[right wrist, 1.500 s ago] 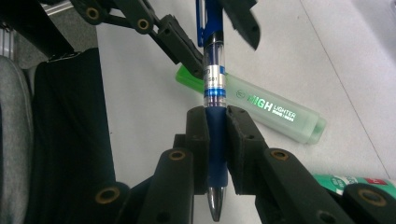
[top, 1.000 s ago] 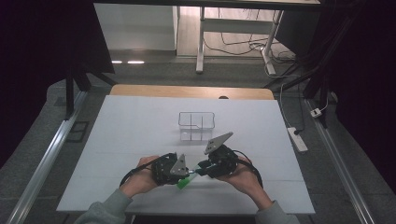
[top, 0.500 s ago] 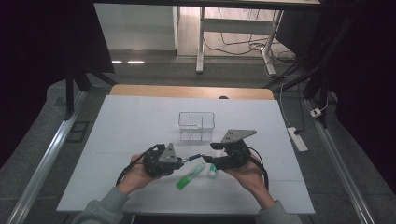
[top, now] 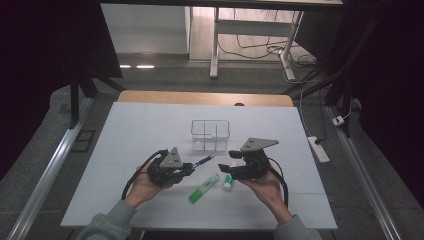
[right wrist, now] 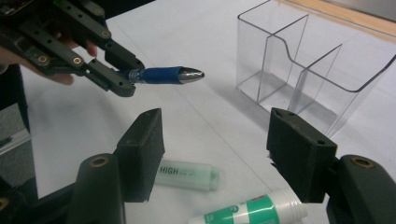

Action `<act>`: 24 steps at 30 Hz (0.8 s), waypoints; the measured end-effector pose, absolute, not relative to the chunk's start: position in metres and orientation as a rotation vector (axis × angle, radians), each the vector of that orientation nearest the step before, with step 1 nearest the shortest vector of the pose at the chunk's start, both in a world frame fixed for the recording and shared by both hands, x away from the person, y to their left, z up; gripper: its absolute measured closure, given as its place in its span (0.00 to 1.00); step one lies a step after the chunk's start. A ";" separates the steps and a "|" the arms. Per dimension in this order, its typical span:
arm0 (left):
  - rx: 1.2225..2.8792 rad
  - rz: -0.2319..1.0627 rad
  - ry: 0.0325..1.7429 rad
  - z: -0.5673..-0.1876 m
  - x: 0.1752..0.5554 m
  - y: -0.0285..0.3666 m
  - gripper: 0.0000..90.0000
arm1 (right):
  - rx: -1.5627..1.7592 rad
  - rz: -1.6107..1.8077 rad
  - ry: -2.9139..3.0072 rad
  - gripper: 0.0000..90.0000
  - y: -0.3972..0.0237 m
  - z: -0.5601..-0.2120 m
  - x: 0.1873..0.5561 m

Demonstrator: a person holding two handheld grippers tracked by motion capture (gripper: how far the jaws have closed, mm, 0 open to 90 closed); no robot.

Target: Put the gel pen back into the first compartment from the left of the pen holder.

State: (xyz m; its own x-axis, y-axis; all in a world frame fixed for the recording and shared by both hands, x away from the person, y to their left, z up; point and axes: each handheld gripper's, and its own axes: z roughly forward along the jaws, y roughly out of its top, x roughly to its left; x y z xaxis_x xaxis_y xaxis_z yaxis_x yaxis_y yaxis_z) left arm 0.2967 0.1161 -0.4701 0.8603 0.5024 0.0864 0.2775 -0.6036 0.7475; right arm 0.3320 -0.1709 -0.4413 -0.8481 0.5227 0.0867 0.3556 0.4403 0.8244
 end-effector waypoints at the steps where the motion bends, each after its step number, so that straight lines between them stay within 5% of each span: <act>1: 2.243 0.367 0.560 -0.470 0.297 0.116 0.85 | 0.780 1.383 2.500 0.40 -0.171 -0.442 0.332; 16: 2.180 0.355 0.543 -0.473 0.292 0.102 0.85 | 0.761 1.416 2.508 0.43 -0.159 -0.448 0.327; 24: 2.176 0.352 0.524 -0.477 0.290 0.093 0.85 | 0.754 1.505 2.491 0.54 -0.157 -0.448 0.325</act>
